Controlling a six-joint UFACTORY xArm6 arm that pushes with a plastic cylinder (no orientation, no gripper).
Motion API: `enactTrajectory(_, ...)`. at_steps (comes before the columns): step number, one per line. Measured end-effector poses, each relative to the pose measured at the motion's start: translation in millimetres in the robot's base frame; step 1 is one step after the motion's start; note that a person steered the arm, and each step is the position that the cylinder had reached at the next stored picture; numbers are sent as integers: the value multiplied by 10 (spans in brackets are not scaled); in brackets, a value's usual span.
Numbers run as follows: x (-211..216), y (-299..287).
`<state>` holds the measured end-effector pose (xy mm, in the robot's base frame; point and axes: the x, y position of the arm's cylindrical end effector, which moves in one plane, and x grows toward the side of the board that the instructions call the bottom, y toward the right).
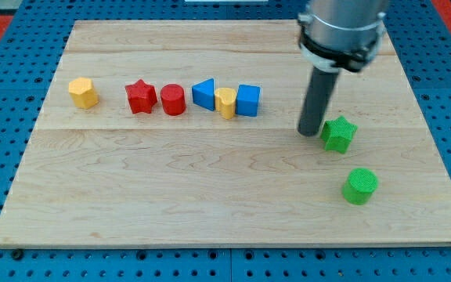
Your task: Separate the blue blocks and yellow heart
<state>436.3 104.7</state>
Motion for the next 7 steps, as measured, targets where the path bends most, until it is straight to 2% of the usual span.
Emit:
enactTrajectory(1,25,430)
enactTrajectory(2,111,306)
enactTrajectory(3,-203,72)
enactTrajectory(4,-265,-221)
enactTrajectory(5,18,-918)
enactTrajectory(6,114,-1466)
enactTrajectory(7,-160,-1738)
